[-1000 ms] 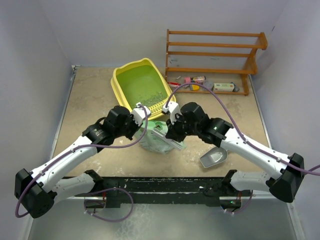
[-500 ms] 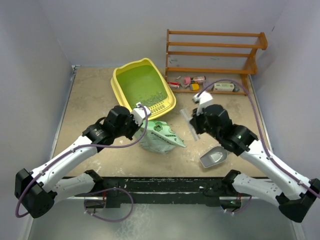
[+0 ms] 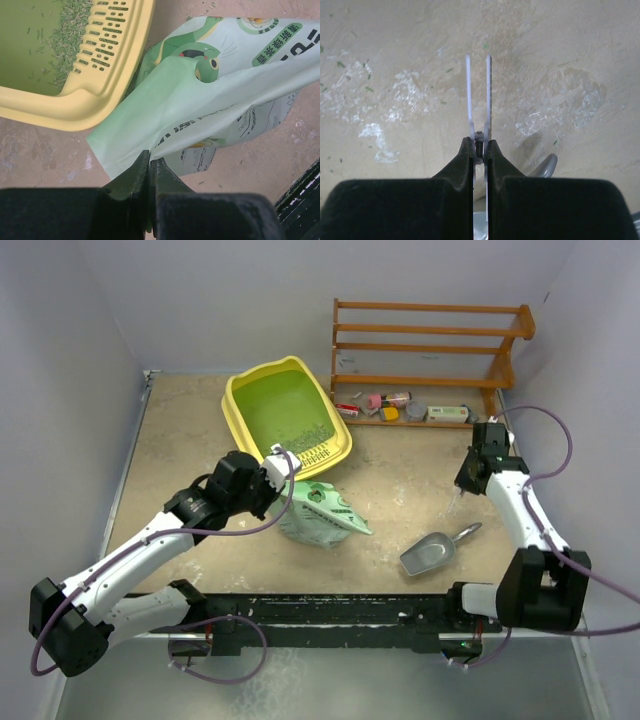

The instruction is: Fill the litter box with clean litter

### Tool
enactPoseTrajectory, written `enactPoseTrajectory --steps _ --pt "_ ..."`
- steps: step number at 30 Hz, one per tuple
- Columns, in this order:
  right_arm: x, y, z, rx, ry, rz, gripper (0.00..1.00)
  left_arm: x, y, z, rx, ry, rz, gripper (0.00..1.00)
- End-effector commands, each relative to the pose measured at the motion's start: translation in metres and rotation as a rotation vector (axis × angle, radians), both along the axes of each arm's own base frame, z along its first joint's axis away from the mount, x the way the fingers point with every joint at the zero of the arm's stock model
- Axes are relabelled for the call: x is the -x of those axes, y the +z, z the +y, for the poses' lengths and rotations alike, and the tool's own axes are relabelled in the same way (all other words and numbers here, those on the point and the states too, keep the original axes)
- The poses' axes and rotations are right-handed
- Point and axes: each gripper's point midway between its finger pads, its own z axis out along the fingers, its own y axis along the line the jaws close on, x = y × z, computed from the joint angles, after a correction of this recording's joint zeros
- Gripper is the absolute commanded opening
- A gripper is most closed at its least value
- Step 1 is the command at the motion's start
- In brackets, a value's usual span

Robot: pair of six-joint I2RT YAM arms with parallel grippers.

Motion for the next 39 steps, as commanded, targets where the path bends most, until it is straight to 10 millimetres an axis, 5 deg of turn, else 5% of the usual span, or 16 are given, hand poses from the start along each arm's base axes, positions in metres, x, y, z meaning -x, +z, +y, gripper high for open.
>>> enactPoseTrajectory --steps 1,9,23,29,33,39 --pt "-0.020 -0.011 -0.017 -0.015 -0.092 -0.029 0.00 -0.007 0.027 -0.017 0.110 -0.021 -0.051 0.07" --pt "-0.021 -0.043 -0.045 0.005 -0.197 0.036 0.00 -0.003 0.028 -0.020 0.129 -0.037 -0.045 0.22" --pt "-0.030 -0.052 -0.037 -0.055 -0.177 0.043 0.47 0.006 0.035 -0.024 0.183 -0.079 -0.056 0.43" --pt "-0.026 -0.020 -0.024 -0.098 -0.124 -0.022 0.53 0.019 0.047 -0.036 0.276 -0.141 -0.044 0.51" --pt "-0.016 0.021 -0.014 -0.105 -0.038 -0.103 0.55 0.030 0.052 -0.040 0.306 -0.163 0.009 0.53" --pt "0.010 0.075 0.059 -0.305 0.290 -0.283 0.55 0.039 0.063 -0.044 0.289 -0.180 0.109 0.58"
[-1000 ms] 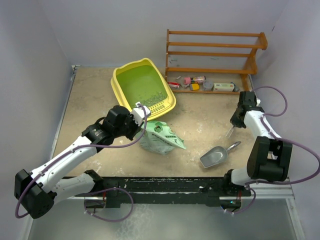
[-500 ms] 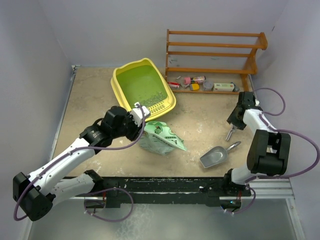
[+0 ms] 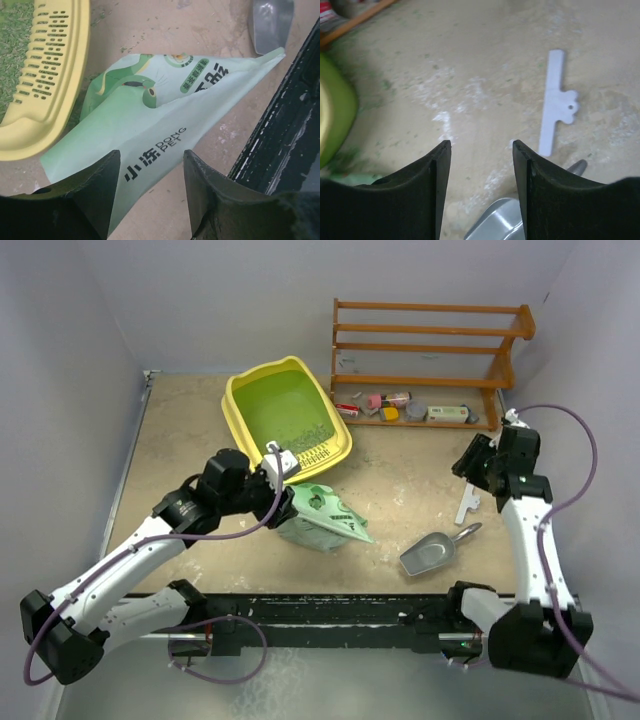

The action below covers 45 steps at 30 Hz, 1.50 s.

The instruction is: Fill the litter box with clean litter

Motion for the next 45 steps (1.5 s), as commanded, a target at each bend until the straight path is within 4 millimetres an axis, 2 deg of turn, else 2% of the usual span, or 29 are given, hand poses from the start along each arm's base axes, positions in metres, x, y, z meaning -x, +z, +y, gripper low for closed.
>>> enactPoseTrajectory --steps 1,5,8,10,13,15,19,21,25,28,31,33,36,40,45 --pt "0.023 0.039 0.064 -0.149 0.291 -0.129 0.55 0.006 0.036 -0.013 0.064 -0.042 0.043 0.61" --pt "0.047 0.051 0.106 -0.192 0.464 -0.138 0.56 0.009 0.041 -0.009 0.059 -0.004 0.104 0.67" --pt "0.061 0.055 0.123 -0.140 0.537 -0.116 0.56 0.016 0.044 -0.005 0.101 0.054 0.179 0.74" --pt "0.069 0.059 0.130 -0.122 0.569 -0.123 0.56 0.018 0.036 0.001 0.103 0.124 0.242 0.79" --pt "0.076 0.062 0.135 -0.115 0.601 -0.139 0.56 0.003 0.013 0.022 0.029 0.300 0.288 0.87" --pt "0.080 0.064 0.138 -0.121 0.631 -0.149 0.56 -0.010 0.000 0.032 -0.017 0.372 0.322 0.87" --pt "0.088 0.068 0.145 -0.137 0.685 -0.157 0.55 -0.045 -0.003 0.053 0.004 0.496 0.325 0.89" --pt "0.091 0.071 0.146 -0.133 0.704 -0.163 0.55 -0.055 0.002 0.053 0.064 0.477 0.340 0.88" --pt "0.097 0.069 0.146 -0.126 0.729 -0.146 0.55 -0.060 0.011 0.036 0.157 0.400 0.358 0.85" --pt "0.098 0.066 0.146 -0.129 0.734 -0.138 0.54 -0.049 0.025 0.011 0.274 0.242 0.386 0.80" --pt "0.100 0.065 0.147 -0.131 0.739 -0.132 0.54 -0.023 0.048 -0.015 0.419 0.007 0.410 0.78" --pt "0.100 0.067 0.146 -0.127 0.743 -0.138 0.54 -0.010 0.046 -0.022 0.449 -0.086 0.464 0.74" --pt "0.100 0.071 0.145 -0.118 0.738 -0.150 0.54 -0.005 0.032 -0.024 0.432 -0.122 0.536 0.64" --pt "0.100 0.069 0.144 -0.117 0.733 -0.142 0.53 -0.001 0.030 -0.025 0.431 -0.146 0.572 0.45" --pt "0.101 0.068 0.148 -0.134 0.745 -0.142 0.52 0.000 0.048 -0.020 0.419 -0.164 0.452 0.10"
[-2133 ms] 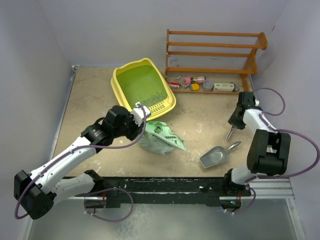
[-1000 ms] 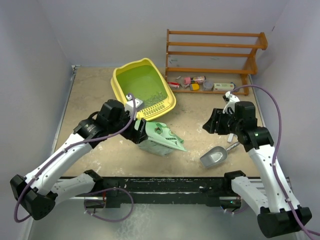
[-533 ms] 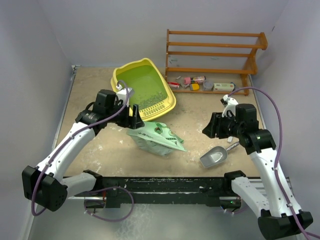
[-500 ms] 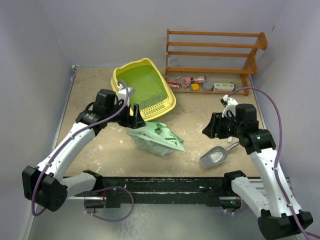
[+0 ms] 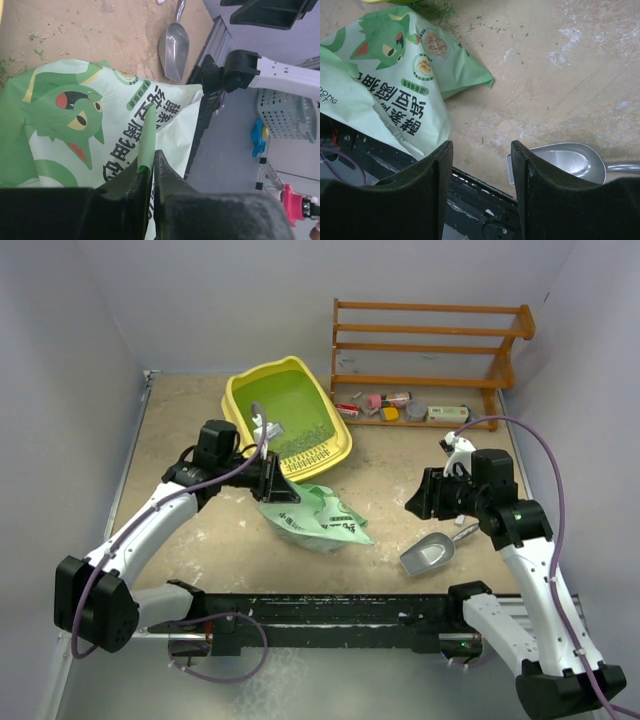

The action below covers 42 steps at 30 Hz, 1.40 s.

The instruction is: Fill the litter box with clean litter

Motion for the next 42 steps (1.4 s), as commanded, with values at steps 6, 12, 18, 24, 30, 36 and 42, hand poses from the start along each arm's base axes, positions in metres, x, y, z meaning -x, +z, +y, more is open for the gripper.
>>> enactPoseTrajectory --steps 6,12,18,24,30,36,42 --pt "0.003 0.035 0.027 -0.080 0.136 -0.048 0.49 0.006 0.069 0.010 0.106 0.024 -0.445 0.00" --pt "0.002 0.046 0.051 -0.124 0.241 -0.017 0.49 0.008 0.105 0.025 0.220 0.162 -0.777 0.00" --pt "-0.006 0.043 0.078 -0.115 0.324 0.008 0.50 0.021 0.107 0.026 0.289 0.136 -0.918 0.00" --pt "-0.014 0.024 0.111 -0.030 0.406 0.054 0.49 0.032 0.112 0.027 0.362 0.120 -1.031 0.00" --pt "-0.012 0.008 0.134 -0.013 0.464 0.078 0.49 0.050 0.126 0.028 0.472 0.093 -1.128 0.00" --pt "0.002 -0.001 0.155 -0.017 0.553 0.085 0.49 0.056 0.124 0.029 0.482 0.079 -1.146 0.00" --pt "0.017 -0.012 0.175 -0.015 0.636 0.098 0.49 0.058 0.127 0.030 0.492 0.078 -1.153 0.00"
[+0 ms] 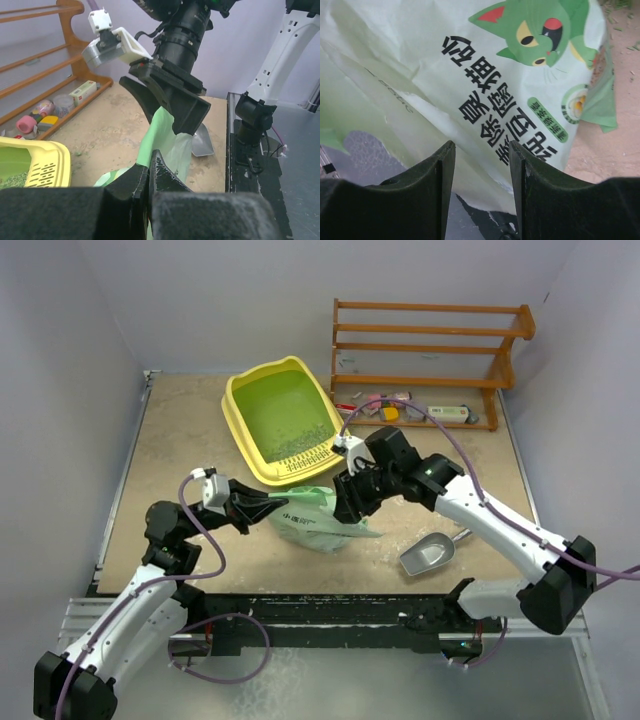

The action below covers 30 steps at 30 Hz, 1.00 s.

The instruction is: Fill the litter box with clean litter

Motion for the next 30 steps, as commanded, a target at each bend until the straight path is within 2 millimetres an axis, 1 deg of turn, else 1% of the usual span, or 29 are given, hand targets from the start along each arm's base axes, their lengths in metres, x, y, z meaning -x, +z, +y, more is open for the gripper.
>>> enactPoseTrajectory --steps 1,5,6,7,8,9,10,11,14,17,19,20,21,24,26,30 --pt "0.006 -0.002 0.018 -0.028 0.067 -0.014 0.49 0.016 0.051 0.006 0.098 -0.003 -0.204 0.00" --pt "0.012 -0.008 0.021 -0.016 0.084 -0.024 0.49 0.013 0.048 0.006 0.092 0.008 -0.191 0.00" --pt "0.010 -0.012 0.018 0.003 0.070 -0.030 0.48 0.013 0.048 0.007 0.092 0.009 -0.190 0.00" --pt "0.007 -0.014 0.016 0.023 0.050 -0.044 0.45 0.013 0.048 0.007 0.092 0.008 -0.188 0.00" --pt "0.003 -0.017 0.013 0.040 0.029 -0.060 0.37 0.013 0.047 0.007 0.093 0.010 -0.185 0.00" --pt "0.000 -0.019 0.010 0.052 0.010 -0.077 0.25 0.014 0.047 0.007 0.094 0.013 -0.183 0.00" --pt "-0.007 -0.022 0.005 0.076 -0.029 -0.104 0.07 0.014 0.047 0.008 0.095 0.016 -0.179 0.00" --pt "-0.011 -0.021 0.002 0.083 -0.061 -0.131 0.00 0.014 0.046 0.008 0.094 0.019 -0.174 0.00" --pt "-0.026 -0.016 -0.011 0.096 -0.162 -0.222 0.00 0.015 0.046 0.009 0.090 0.023 -0.166 0.00" --pt "-0.039 -0.006 -0.027 0.108 -0.263 -0.307 0.00 0.016 0.045 0.010 0.086 0.023 -0.153 0.00" --pt "-0.048 0.007 -0.035 0.093 -0.330 -0.368 0.00 0.018 0.046 0.010 0.084 0.020 -0.143 0.00" --pt "-0.049 0.004 -0.040 0.102 -0.353 -0.384 0.00 0.019 0.046 0.010 0.083 0.019 -0.139 0.00" --pt "-0.052 0.004 -0.045 0.106 -0.377 -0.403 0.00 0.019 0.046 0.010 0.081 0.020 -0.137 0.00" --pt "-0.061 0.013 -0.054 0.106 -0.444 -0.461 0.00 0.021 0.044 0.010 0.068 0.011 -0.121 0.01" --pt "-0.068 0.019 -0.056 0.105 -0.475 -0.489 0.00 0.022 0.041 0.010 0.054 0.006 -0.115 0.06" --pt "-0.083 0.028 -0.054 0.100 -0.517 -0.538 0.00 0.021 0.027 0.007 0.013 -0.009 -0.070 0.17"
